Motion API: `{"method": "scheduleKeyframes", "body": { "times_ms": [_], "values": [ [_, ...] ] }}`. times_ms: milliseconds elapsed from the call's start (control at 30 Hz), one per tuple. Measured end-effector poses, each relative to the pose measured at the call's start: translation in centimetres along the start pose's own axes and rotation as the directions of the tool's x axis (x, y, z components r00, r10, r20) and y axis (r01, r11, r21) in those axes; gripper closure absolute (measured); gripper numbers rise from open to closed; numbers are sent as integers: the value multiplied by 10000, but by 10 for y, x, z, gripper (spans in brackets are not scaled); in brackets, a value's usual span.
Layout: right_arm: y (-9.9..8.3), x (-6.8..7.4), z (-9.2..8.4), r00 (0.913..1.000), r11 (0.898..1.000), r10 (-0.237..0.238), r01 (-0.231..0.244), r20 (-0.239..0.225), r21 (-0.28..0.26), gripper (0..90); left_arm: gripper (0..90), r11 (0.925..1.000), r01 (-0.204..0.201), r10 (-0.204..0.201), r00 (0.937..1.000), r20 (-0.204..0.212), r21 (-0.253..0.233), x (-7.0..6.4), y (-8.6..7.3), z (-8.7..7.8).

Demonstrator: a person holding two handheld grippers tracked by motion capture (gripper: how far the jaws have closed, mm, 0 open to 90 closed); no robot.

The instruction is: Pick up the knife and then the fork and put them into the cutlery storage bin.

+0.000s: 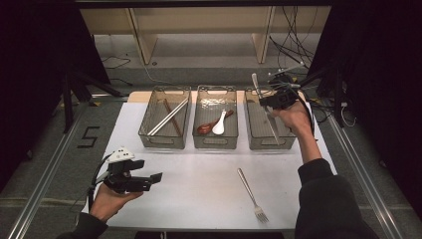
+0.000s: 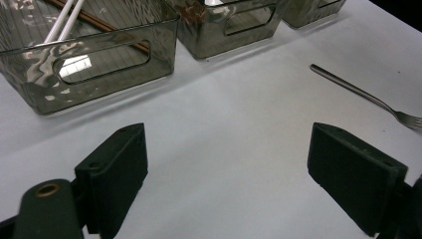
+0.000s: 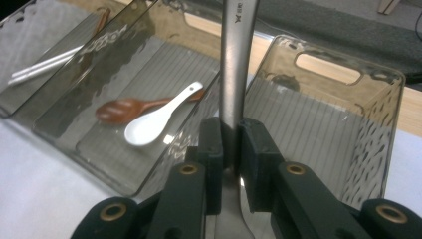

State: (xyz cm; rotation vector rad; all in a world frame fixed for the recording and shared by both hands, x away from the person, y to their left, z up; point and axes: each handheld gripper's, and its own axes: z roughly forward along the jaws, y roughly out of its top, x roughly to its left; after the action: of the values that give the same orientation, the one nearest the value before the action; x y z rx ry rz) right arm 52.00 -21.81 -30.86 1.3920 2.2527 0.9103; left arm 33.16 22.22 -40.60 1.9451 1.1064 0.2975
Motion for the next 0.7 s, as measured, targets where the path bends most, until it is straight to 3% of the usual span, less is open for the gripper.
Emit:
{"method": "scheduleKeyframes", "body": {
  "times_ms": [333, 700],
  "values": [
    [12, -9, 13, 9980, 9986, 512, -507, 372, -127, 809, 154, 10000, -31, 31, 10000, -7, 7, -1, 0, 0],
    [12, -16, 28, 9913, 9934, 1130, -1112, 680, -290, 809, 154, 10000, -73, 73, 10000, -8, 18, -2, 0, 0]
  ]
}}
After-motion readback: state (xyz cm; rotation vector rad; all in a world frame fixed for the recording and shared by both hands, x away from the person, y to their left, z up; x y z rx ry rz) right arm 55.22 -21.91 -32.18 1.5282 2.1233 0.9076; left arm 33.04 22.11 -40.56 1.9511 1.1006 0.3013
